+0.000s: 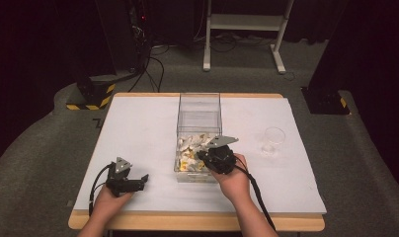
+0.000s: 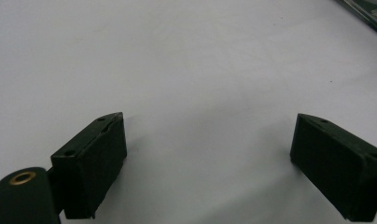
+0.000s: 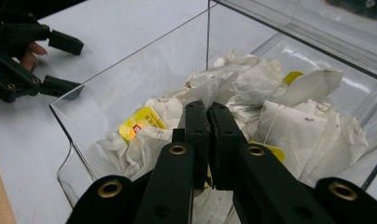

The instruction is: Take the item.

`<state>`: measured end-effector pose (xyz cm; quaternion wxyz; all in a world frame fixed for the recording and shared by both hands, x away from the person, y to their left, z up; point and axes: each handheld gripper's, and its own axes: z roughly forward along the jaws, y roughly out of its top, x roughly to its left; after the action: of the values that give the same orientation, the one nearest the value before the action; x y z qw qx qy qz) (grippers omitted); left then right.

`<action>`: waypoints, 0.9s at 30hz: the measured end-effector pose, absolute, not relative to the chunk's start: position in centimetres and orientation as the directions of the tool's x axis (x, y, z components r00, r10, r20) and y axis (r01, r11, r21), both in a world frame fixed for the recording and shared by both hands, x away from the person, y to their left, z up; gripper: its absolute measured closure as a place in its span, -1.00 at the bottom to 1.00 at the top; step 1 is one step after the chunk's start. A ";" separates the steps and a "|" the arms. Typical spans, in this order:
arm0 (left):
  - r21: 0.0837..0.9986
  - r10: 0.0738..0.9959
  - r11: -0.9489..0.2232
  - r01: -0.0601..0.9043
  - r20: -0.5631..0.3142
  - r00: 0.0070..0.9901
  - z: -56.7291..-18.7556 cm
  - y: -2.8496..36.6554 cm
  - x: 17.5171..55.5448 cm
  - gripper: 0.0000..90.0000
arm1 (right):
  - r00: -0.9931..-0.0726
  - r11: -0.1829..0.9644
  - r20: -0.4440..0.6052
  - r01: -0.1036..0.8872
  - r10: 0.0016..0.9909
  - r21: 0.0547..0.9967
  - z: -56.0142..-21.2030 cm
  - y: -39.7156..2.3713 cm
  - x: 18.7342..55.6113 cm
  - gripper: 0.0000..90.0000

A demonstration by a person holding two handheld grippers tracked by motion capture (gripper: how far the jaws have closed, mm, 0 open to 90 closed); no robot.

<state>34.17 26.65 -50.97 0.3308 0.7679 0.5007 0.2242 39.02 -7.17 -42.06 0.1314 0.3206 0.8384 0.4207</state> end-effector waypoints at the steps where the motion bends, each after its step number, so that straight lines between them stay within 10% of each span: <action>1: 0.732 0.917 -0.280 0.621 0.013 0.398 -51.0 26.6 34.2 -0.75 | -0.760 0.434 0.051 0.423 0.648 0.796 -42.1 -7.3 38.9 0.95; 27: 0.733 0.918 -0.278 0.621 0.012 0.397 -51.0 26.7 34.2 -0.75 | -0.724 0.310 0.044 0.348 0.688 0.885 -41.8 -8.6 37.6 0.95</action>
<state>34.18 26.65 -50.98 0.3312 0.7675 0.5011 0.2240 37.58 -8.61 -41.85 0.1746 0.3277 0.7901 0.4877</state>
